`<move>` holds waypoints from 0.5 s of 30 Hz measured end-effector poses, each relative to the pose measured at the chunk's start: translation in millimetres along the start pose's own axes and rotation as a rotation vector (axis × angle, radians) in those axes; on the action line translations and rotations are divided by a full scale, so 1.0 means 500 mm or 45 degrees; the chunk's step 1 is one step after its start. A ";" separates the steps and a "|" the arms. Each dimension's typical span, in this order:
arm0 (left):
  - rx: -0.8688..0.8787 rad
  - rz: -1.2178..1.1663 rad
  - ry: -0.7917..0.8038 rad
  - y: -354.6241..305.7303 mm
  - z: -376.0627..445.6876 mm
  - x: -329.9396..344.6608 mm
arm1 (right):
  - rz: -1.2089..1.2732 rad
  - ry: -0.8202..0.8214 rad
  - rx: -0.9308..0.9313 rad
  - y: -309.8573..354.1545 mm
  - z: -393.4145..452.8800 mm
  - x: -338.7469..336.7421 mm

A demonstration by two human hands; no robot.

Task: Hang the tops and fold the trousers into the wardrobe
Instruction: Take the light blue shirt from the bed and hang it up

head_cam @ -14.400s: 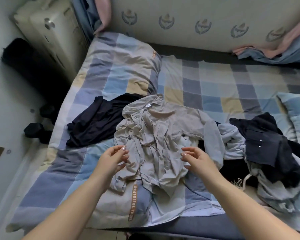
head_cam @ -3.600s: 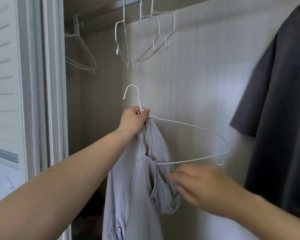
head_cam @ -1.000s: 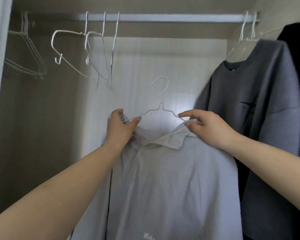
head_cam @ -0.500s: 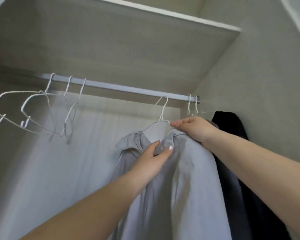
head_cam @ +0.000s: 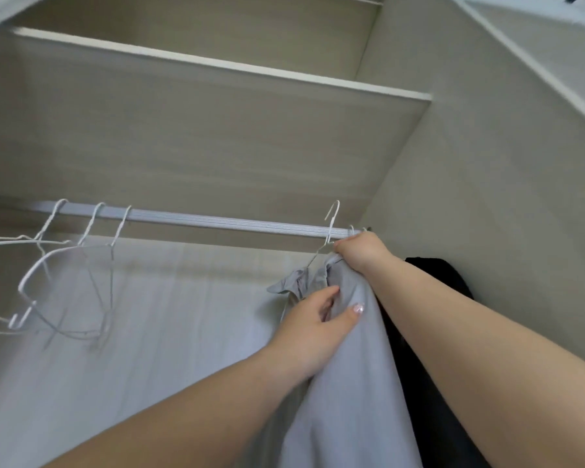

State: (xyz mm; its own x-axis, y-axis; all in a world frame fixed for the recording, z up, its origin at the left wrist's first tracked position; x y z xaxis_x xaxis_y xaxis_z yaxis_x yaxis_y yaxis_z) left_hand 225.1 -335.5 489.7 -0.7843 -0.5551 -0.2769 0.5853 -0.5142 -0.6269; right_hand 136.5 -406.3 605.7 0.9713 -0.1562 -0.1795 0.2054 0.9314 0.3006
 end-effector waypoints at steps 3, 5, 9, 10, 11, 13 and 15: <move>-0.005 0.035 0.019 0.009 0.004 0.020 | -0.116 0.029 0.006 -0.027 0.022 0.011; -0.027 0.064 0.039 0.023 0.006 0.030 | -0.191 0.062 0.045 -0.056 0.023 0.018; -0.051 0.070 0.095 0.041 0.007 0.053 | -0.229 0.154 0.110 -0.101 0.015 0.031; -0.057 0.064 0.110 0.046 0.009 0.059 | -0.242 0.156 0.106 -0.103 0.015 0.029; -0.064 0.057 0.130 0.050 0.010 0.067 | -0.259 0.157 0.100 -0.105 0.016 0.026; -0.060 0.073 0.183 0.050 0.006 0.087 | -0.295 0.184 0.090 -0.109 0.018 0.023; -0.066 0.078 0.205 0.045 0.004 0.098 | -0.315 0.218 0.068 -0.107 0.021 0.025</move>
State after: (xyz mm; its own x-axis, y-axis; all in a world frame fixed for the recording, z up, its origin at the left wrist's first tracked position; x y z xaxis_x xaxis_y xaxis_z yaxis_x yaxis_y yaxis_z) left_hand 200.5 -375.5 463.4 -0.7729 -0.4701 -0.4262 0.6247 -0.4461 -0.6409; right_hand 138.8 -461.7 597.3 0.8573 -0.3145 -0.4076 0.4438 0.8526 0.2757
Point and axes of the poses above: each hand's wrist, its own z-axis towards the middle knuckle, its own x-axis out of the palm, y = z × x, the point moved 10 cm from there along z, towards the middle knuckle, and after that the axes turned 14 degrees about -x, right-handed, at the moved point
